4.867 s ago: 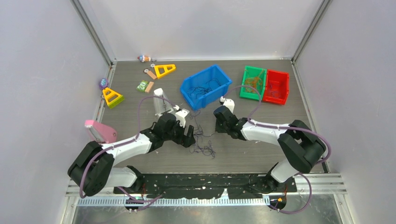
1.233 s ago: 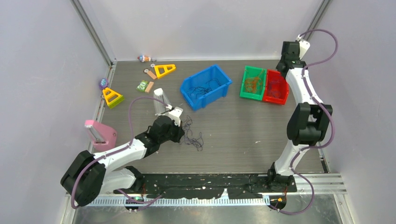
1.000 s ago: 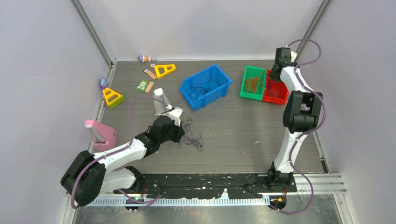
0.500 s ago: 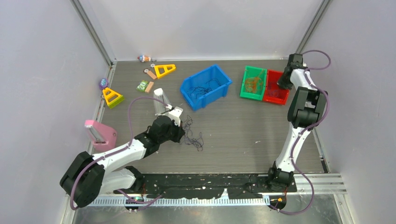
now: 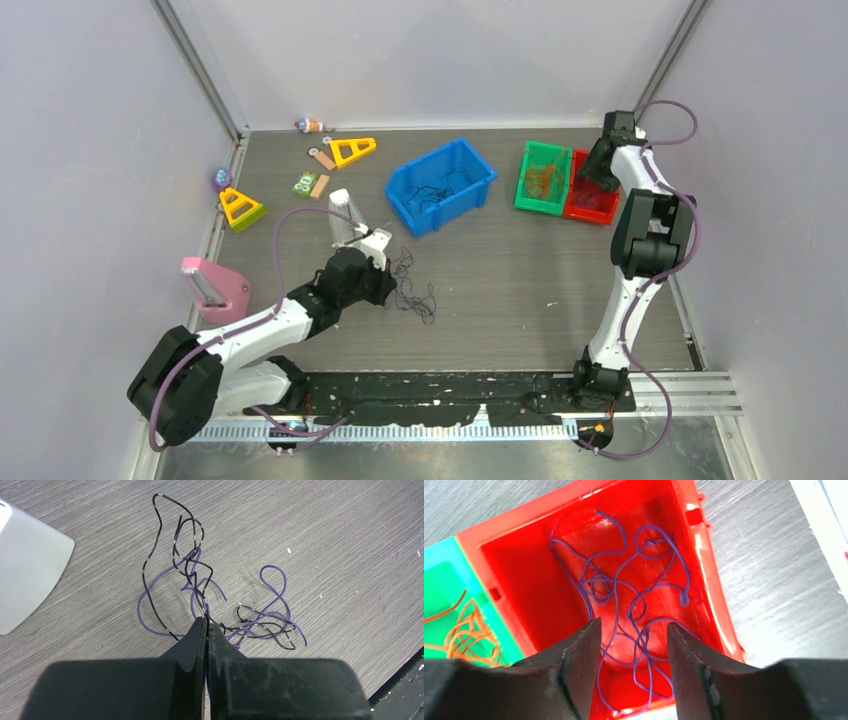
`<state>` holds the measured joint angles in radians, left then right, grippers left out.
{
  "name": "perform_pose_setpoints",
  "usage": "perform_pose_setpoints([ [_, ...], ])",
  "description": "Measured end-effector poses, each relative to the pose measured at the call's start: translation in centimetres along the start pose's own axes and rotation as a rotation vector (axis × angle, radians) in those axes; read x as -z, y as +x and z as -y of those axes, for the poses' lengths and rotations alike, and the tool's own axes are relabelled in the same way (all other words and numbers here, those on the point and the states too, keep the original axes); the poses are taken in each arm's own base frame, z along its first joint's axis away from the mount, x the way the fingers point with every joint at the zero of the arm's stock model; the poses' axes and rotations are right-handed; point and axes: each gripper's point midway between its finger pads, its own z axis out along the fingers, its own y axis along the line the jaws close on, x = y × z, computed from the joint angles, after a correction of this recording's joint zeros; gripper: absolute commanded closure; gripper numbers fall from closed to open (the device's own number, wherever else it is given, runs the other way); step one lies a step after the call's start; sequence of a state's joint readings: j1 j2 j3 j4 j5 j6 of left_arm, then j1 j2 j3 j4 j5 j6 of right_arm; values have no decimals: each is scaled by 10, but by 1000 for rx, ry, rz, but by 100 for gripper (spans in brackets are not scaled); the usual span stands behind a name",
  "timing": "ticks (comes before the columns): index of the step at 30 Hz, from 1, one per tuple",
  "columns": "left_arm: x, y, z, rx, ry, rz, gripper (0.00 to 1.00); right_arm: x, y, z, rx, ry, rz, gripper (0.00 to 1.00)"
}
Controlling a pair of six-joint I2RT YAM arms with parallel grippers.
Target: Untangle the cables
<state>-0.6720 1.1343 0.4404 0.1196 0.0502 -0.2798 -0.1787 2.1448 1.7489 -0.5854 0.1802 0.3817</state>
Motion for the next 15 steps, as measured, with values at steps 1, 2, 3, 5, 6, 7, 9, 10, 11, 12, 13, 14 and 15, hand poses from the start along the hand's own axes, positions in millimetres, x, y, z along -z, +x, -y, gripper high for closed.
perform_pose_setpoints([
  [1, 0, 0, 0, 0, 0, 0, 100, 6, -2, 1, 2, 1, 10, 36],
  [2, 0, 0, 0, 0, 1, 0, 100, 15, -5, 1, 2, 2, 22, 33],
  [3, 0, 0, 0, 0, 1, 0, 100, 25, -10, 3, 3, 3, 40, 32],
  [5, 0, 0, 1, 0, 4, -1, 100, 52, -26, 4, -1, -3, 98, 24],
  [6, 0, 0, 1, 0, 4, -1, 100, 64, -33, 4, -5, -9, 127, 17],
  [7, 0, 0, 1, 0, 4, -1, 100, 80, -42, 4, -5, -17, 165, 14],
  [9, 0, 0, 1, 0, 4, -1, 100, 106, -52, 6, -7, -26, 223, 6],
  [10, 0, 0, 1, 0, 4, -1, 100, 121, -56, 7, -6, -34, 253, 4],
  [11, 0, 0, 1, 0, 4, -1, 100, 131, -58, 8, -6, -39, 272, 1],
  [12, 0, 0, 1, 0, 5, -1, 100, 142, -57, 7, -2, -53, 295, 1],
  [13, 0, 0, 1, 0, 7, -2, 100, 148, -56, 7, 0, -60, 304, 4],
  [14, 0, 0, 1, 0, 9, -2, 100, 155, -50, 4, 9, -77, 309, 4],
  [15, 0, 0, 2, -1, 12, -2, 100, 160, -40, 1, 24, -94, 308, 5],
])
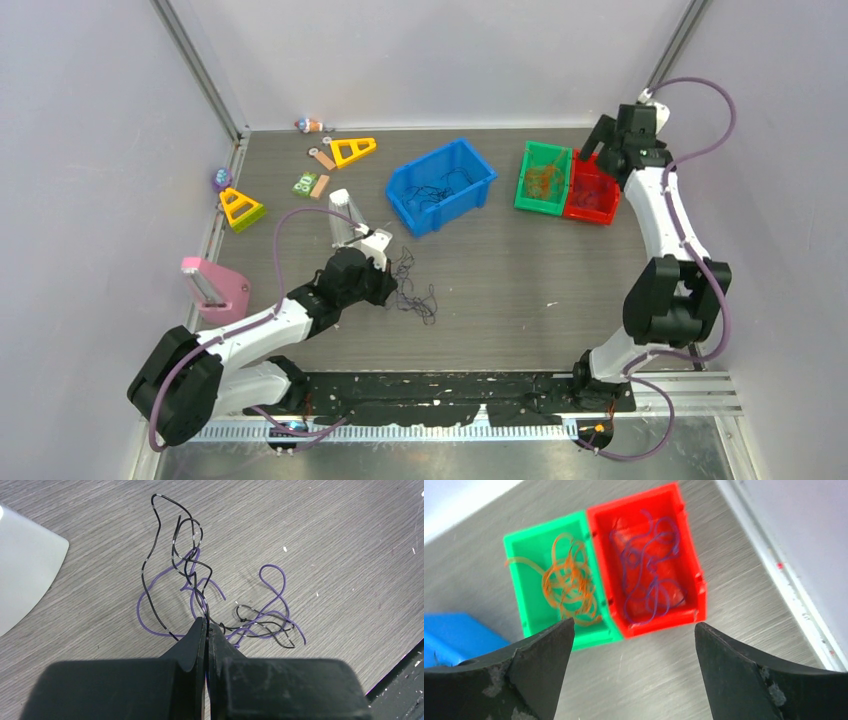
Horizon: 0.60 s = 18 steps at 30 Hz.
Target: Untangle the cables
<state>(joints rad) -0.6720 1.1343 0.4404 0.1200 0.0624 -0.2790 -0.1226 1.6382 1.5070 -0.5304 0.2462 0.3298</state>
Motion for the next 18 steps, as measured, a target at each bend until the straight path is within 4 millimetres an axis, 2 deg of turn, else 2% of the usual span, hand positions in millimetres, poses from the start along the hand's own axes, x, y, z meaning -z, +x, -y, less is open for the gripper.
perform_pose_setpoints([
  [2, 0, 0, 1, 0, 6, -1, 100, 12, 18, -10, 30, -40, -13, 5],
  [7, 0, 1, 5, -2, 28, -4, 100, 47, 87, -55, 148, -200, -73, 4],
  [12, 1, 2, 13, -4, 73, -11, 100, 91, 148, -103, 238, -472, -94, 0],
  [14, 1, 1, 19, -6, 110, -10, 100, 107, 173, -116, 271, -576, -106, 0],
  [18, 5, -9, 52, -21, 296, 26, 99, 129, 229, -131, 332, -741, -149, 0],
])
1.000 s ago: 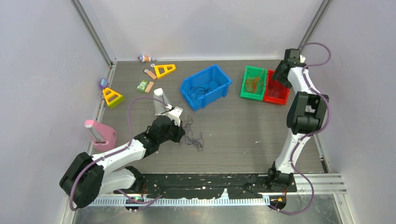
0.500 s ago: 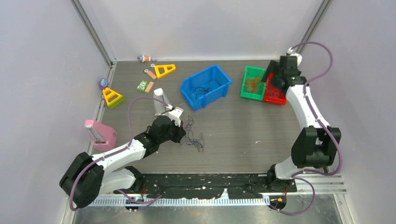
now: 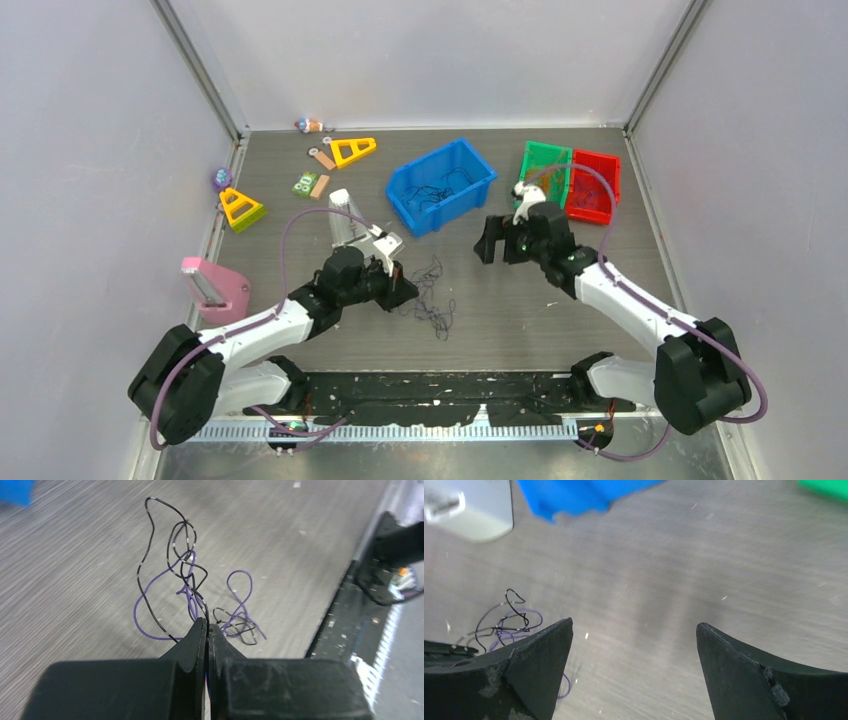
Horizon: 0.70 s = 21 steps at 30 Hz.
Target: Untangle the cables
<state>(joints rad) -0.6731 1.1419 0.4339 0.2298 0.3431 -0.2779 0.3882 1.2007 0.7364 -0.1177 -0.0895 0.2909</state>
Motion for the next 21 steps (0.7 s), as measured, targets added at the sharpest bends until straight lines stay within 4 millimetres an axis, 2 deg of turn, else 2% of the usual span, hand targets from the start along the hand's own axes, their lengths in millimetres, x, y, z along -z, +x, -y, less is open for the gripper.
perform_pose_setpoints([
  [1, 0, -2, 8, -6, 44, 9, 90, -1, 12, -5, 8, -27, -18, 0],
  [3, 0, -5, 18, -18, 98, 22, 66, -3, 37, -11, 16, -70, -52, 0],
  [6, -1, -5, 18, -23, 100, 26, 35, -4, 64, -15, 14, -110, -83, 0],
  [8, -1, -5, 13, -15, 73, 25, 25, -4, 76, -19, 17, -136, -93, 1],
  [11, -1, -5, 7, 4, 36, 29, 22, -3, 82, -35, 38, -192, -91, 6],
  [17, 0, -3, -7, 17, -44, 26, 24, -1, 91, -68, 95, -287, -101, 11],
  [21, -1, 10, -15, 32, -82, -25, 27, 0, 105, -81, 122, -298, -144, 12],
])
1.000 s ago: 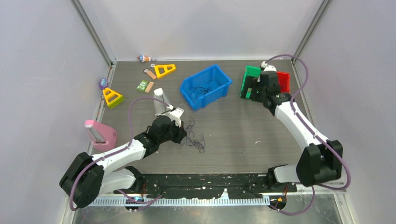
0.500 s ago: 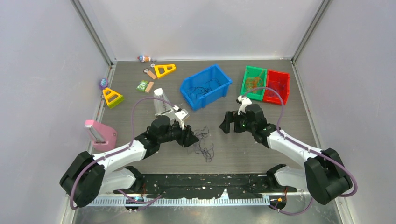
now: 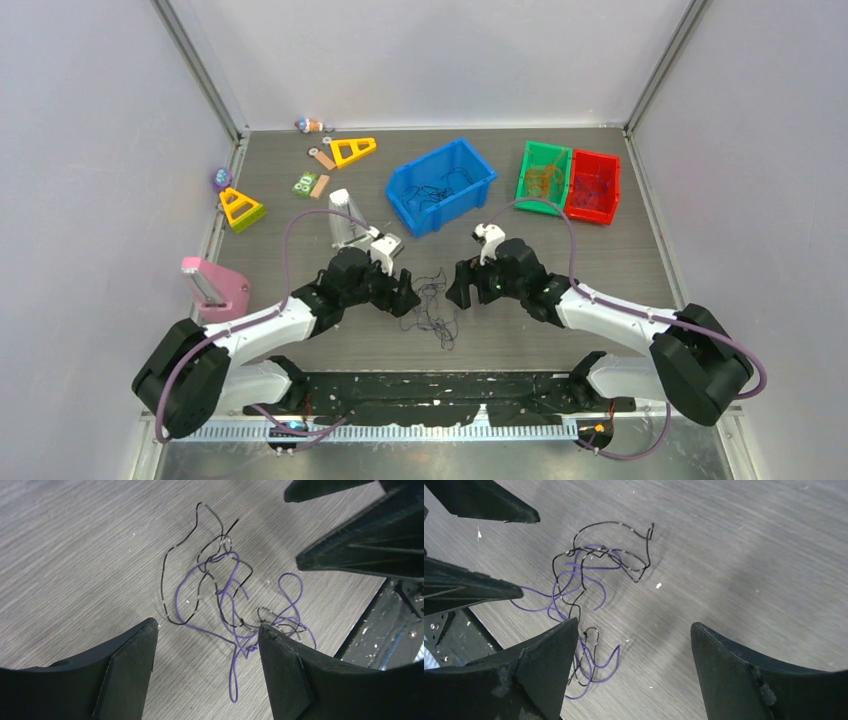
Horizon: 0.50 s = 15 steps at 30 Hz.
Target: Untangle the cables
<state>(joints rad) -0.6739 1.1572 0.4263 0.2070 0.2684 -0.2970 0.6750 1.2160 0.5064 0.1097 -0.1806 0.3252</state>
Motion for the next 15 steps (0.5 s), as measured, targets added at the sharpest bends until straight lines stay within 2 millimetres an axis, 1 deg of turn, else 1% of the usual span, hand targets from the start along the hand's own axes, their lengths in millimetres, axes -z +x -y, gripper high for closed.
perform_pose_setpoints([
  [2, -2, 7, -4, 5, -17, -35, 27, -1, 8, -6, -10, 1, -26, 12],
  [4, -3, 10, -6, 5, -25, -51, 28, -2, 15, -10, -25, 5, -46, 13],
  [7, -4, 9, -7, 3, -31, -58, 28, -5, 28, -24, -49, -3, -81, 15],
  [9, -4, 8, -7, 0, -30, -56, 28, -7, 39, -32, -63, -3, -107, 21],
  [11, -4, 8, -7, 0, -30, -55, 28, -10, 49, -36, -73, 7, -133, 30],
  [12, -4, 8, -7, 0, -30, -56, 28, -12, 54, -36, -76, 15, -145, 38],
  [13, -4, 8, -7, 0, -30, -57, 28, -14, 58, -36, -83, 29, -155, 43],
  [15, -4, 8, -7, 0, -30, -57, 28, -17, 64, -32, -93, 57, -167, 67],
])
